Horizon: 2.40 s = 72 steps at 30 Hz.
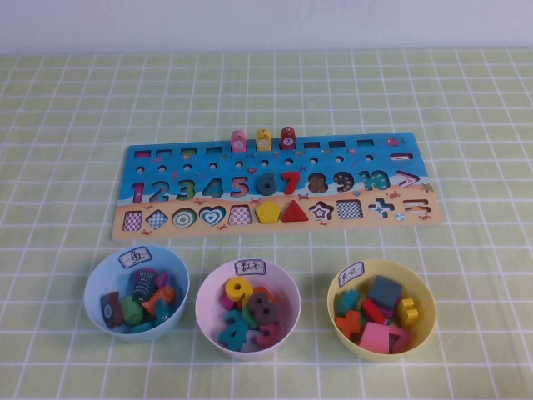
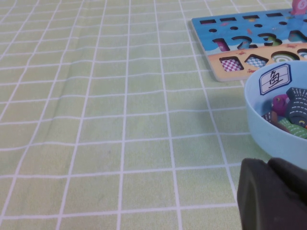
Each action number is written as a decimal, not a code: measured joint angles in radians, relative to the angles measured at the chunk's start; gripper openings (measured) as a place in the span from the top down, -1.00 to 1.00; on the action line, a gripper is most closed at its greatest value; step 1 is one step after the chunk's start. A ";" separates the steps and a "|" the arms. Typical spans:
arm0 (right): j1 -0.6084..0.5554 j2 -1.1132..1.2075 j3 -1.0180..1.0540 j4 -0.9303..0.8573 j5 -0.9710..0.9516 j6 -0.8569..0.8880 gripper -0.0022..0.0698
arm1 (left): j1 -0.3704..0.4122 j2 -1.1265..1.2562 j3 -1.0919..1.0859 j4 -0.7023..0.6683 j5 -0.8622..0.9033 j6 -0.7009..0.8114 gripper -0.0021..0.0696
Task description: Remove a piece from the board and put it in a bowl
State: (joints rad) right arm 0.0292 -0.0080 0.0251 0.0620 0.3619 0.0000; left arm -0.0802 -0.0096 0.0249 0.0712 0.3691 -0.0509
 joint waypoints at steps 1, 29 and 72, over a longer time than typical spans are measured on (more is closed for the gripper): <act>0.000 0.000 0.000 0.000 0.000 0.000 0.99 | 0.000 0.000 0.000 0.000 0.000 0.000 0.96; 0.000 0.000 0.000 0.000 0.000 0.000 0.99 | 0.000 0.000 0.000 -0.470 -0.203 -0.148 0.96; 0.000 0.000 0.000 0.000 0.000 0.000 0.99 | 0.000 0.406 -0.415 -0.373 0.049 0.077 0.96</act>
State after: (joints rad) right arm 0.0292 -0.0080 0.0251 0.0620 0.3619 0.0000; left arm -0.0802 0.3960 -0.3903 -0.3016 0.4185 0.0263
